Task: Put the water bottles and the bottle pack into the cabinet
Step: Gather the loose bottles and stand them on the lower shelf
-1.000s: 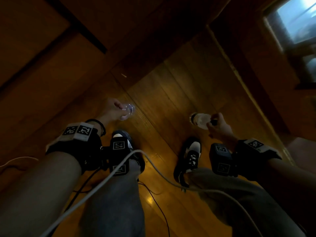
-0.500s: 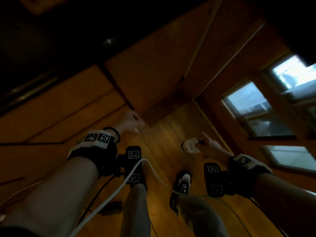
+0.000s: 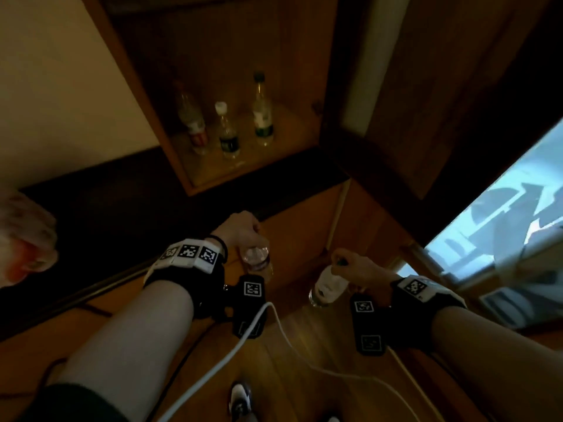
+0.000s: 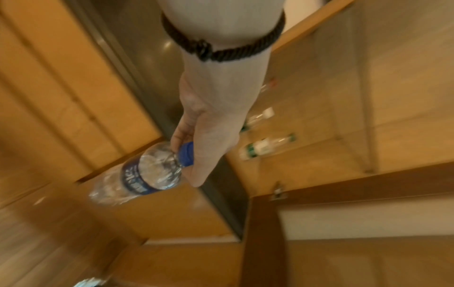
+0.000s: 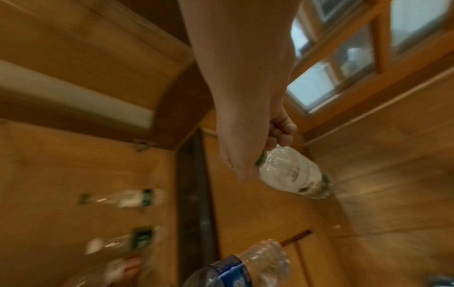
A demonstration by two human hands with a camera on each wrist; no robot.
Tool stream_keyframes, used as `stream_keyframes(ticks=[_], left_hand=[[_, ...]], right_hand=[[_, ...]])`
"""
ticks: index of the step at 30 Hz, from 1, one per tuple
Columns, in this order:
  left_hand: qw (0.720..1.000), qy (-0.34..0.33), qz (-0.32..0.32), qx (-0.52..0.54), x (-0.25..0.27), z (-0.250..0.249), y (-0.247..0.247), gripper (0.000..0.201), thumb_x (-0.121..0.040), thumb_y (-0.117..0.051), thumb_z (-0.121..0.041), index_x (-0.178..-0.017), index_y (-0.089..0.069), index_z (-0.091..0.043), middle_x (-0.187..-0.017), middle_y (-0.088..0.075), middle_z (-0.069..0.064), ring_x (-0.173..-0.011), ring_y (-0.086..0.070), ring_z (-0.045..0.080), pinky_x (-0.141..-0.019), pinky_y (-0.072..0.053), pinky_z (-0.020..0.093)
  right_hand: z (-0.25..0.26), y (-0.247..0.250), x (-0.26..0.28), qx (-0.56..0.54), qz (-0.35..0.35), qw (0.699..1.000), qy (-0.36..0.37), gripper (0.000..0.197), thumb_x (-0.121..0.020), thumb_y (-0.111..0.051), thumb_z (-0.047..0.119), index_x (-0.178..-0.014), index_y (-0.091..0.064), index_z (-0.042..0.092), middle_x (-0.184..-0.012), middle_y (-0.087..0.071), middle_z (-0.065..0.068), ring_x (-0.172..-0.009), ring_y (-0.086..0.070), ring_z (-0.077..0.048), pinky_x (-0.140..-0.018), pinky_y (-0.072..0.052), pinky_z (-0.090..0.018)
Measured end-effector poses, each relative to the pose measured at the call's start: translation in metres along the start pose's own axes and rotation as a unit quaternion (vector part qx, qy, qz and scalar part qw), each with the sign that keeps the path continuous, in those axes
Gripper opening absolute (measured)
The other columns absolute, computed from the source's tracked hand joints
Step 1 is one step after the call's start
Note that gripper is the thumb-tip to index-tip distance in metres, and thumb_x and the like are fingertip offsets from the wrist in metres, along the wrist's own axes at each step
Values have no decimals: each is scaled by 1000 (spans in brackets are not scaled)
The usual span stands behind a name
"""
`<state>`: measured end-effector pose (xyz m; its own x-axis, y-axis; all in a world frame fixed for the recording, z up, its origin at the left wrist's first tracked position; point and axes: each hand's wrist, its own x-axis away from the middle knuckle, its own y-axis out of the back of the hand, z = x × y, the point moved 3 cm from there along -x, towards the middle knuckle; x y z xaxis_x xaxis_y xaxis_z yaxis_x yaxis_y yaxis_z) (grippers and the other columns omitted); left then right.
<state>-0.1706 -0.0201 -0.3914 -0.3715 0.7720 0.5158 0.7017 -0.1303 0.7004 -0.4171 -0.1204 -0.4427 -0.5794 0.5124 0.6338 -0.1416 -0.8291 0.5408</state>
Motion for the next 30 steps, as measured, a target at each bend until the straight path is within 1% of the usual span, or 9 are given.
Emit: stream_keyframes(ticks=[2,5,8,12,14,17,23,27,30], left_hand=[[1000,1,-22,-6,14,-10,20,14,-73,-75,-26,-66,-68,-16,-65,-66,-1,-64,-63,11,-54,-48,23],[999,-3,-50,-22,34,-32,52,10,-74,-75,-24,-70,-70,-17,-68,-67,-1,-67,-64,12,-55,-51,23],[997,-13,-72,-38,47,-52,82,11,-78,-73,-27,-73,-69,-17,-78,-68,1,-74,-64,13,-56,-51,22],[990,-29,-131,-41,61,-74,120,16,-77,-73,-26,-78,-72,-10,-76,-67,1,-74,-63,14,-55,-47,24],[985,-31,-167,-36,66,-80,135,17,-78,-73,-27,-82,-71,-11,-78,-67,0,-73,-62,12,-54,-45,22],[973,-45,-228,-15,65,-87,157,22,-75,-76,-30,-83,-72,-9,-83,-70,4,-78,-65,16,-59,-51,27],[959,-95,-269,-9,38,-107,197,18,-74,-76,-27,-66,-63,-18,-75,-67,2,-72,-64,15,-59,-53,30],[964,-100,-247,-16,0,-112,223,18,-77,-76,-26,-68,-65,-15,-72,-66,2,-72,-64,17,-57,-51,29],[964,-105,-243,-14,-28,-113,246,19,-75,-78,-29,-77,-72,-10,-79,-71,4,-77,-67,17,-62,-55,32]], right_hand=[[21,20,13,20,-7,999,28,21,-94,-48,34,-114,-46,25,-102,-58,-7,-76,-57,-20,-61,-51,-29],[55,49,32,47,-24,996,73,23,-95,-48,33,-115,-50,22,-86,-55,1,-68,-53,-12,-54,-45,-23],[89,77,46,42,-51,989,130,19,-94,-51,30,-108,-58,21,-86,-56,4,-69,-52,-7,-56,-41,-18],[126,111,56,19,-93,981,171,12,-88,-55,31,-98,-60,26,-87,-61,1,-73,-56,-12,-62,-45,-23],[143,126,58,25,-115,974,195,9,-88,-55,32,-95,-58,28,-83,-60,2,-69,-56,-13,-60,-44,-24],[166,148,55,26,-152,964,218,9,-90,-55,32,-95,-58,26,-79,-58,1,-65,-54,-12,-56,-42,-23],[200,179,26,10,-209,950,230,21,-90,-56,31,-100,-66,15,-78,-63,-1,-59,-56,-8,-54,-46,-24],[214,202,-11,-6,-209,960,185,30,-91,-56,32,-115,-61,14,-77,-61,-2,-50,-53,-8,-37,-40,-15],[225,218,-37,-3,-205,966,159,41,-91,-57,33,-127,-54,13,-87,-60,-5,-52,-53,-8,-37,-39,-14]])
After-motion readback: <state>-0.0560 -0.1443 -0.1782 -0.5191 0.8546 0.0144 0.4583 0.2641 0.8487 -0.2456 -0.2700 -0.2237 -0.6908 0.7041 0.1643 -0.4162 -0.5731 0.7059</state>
